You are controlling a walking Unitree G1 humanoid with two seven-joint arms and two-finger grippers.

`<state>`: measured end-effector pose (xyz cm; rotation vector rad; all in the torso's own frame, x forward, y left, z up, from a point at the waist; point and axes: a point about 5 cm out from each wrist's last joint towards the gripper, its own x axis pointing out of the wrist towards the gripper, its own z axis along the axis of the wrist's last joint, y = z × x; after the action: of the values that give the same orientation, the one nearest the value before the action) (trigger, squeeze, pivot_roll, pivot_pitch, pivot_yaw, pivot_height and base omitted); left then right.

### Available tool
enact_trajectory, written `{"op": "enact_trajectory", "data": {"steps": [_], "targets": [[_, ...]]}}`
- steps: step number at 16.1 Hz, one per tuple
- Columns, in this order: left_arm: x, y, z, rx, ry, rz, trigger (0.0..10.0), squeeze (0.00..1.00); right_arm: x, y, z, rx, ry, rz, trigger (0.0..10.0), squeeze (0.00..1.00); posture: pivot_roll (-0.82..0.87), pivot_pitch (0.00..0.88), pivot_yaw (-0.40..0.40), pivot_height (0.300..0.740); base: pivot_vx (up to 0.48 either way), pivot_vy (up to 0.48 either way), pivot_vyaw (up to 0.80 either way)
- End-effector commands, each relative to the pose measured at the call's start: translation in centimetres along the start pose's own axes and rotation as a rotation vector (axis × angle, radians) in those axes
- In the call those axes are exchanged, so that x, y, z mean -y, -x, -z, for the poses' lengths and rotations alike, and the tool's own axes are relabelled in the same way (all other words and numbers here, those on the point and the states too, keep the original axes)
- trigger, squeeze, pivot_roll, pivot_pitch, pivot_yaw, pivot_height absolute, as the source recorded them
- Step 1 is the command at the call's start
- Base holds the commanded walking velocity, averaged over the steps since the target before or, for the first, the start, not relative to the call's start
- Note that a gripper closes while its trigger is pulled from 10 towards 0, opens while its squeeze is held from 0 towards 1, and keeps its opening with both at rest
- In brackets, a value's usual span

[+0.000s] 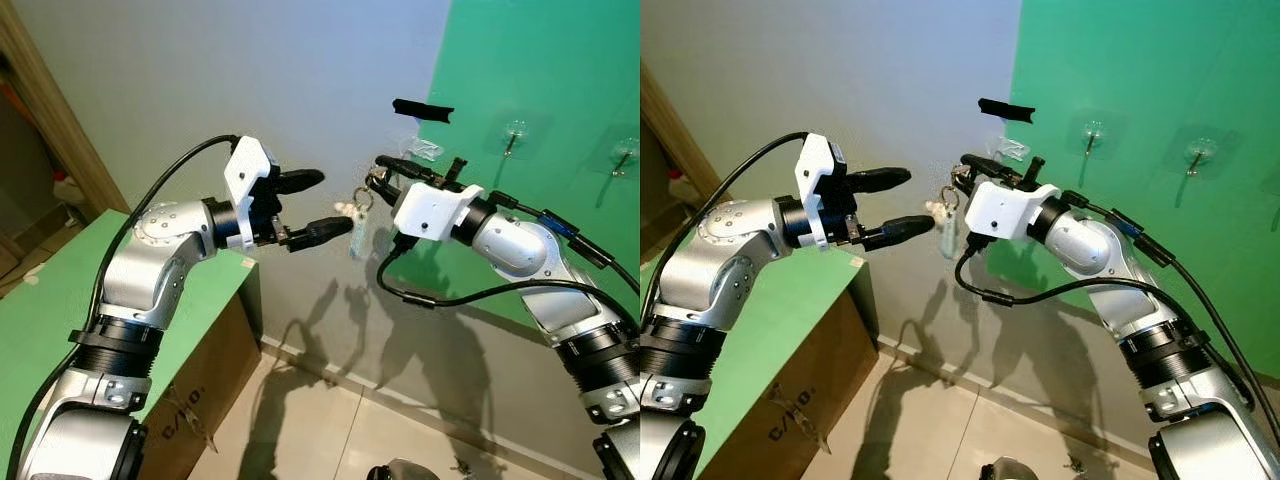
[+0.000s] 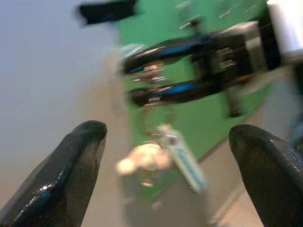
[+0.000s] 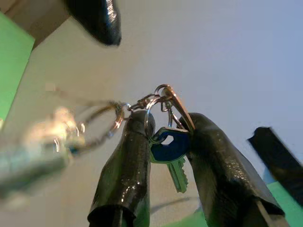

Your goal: Hang keys on a hook

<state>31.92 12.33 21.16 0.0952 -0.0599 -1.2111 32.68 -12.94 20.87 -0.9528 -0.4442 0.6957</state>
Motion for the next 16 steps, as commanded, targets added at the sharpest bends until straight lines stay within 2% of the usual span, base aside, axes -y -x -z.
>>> {"op": "enact_trajectory", "data": {"steps": [1,3,4,6,9,11,13,16], "targets": [[0.5,-0.2,-0.8,0.027,-0.003,0.056,10.0,0.0,1.3,-0.1,-0.8,0.049,-0.012,0.051,0.0,0.0,-0.11,0.0,0.039,0.722,0.0,0.0,0.0],[0.7,-0.2,-0.9,0.021,-0.001,0.097,10.0,0.0,1.8,-0.2,-1.4,0.091,-0.073,0.065,0.0,0.0,-0.11,0.0,0.039,0.722,0.0,0.0,0.0],[0.3,0.1,-1.3,0.026,0.02,0.116,10.0,0.0,2.3,-0.2,-1.9,0.131,-0.175,0.064,0.0,0.0,-0.12,0.0,0.044,0.722,0.0,0.0,0.0],[-0.5,0.2,-1.8,-0.001,0.002,0.129,10.0,0.0,3.3,0.0,-2.1,0.157,-0.273,0.059,0.0,0.0,-0.12,0.0,0.044,0.722,0.0,0.0,0.0],[-1.6,0.6,-2.0,-0.051,-0.013,0.098,10.0,0.0,3.4,0.4,-2.1,0.163,-0.38,-0.003,0.0,0.0,-0.13,0.0,0.046,0.722,0.0,0.0,0.0],[-2.3,0.7,-1.9,-0.099,0.006,0.044,10.0,0.0,2.8,0.9,-2.1,0.154,-0.405,-0.064,0.0,0.0,-0.13,0.0,0.048,0.722,0.0,0.0,0.0],[-2.6,0.5,-2.2,-0.103,-0.029,0.026,10.0,0.0,1.9,1.1,-2.0,0.137,-0.416,-0.121,0.0,0.0,-0.13,0.0,0.047,0.722,0.0,0.0,0.0],[-3.1,0.2,-2.8,-0.058,-0.016,-0.021,10.0,0.0,1.7,1.1,-1.9,0.122,-0.393,-0.13,0.0,0.0,-0.13,0.0,0.044,0.722,0.0,0.0,0.0]]}}
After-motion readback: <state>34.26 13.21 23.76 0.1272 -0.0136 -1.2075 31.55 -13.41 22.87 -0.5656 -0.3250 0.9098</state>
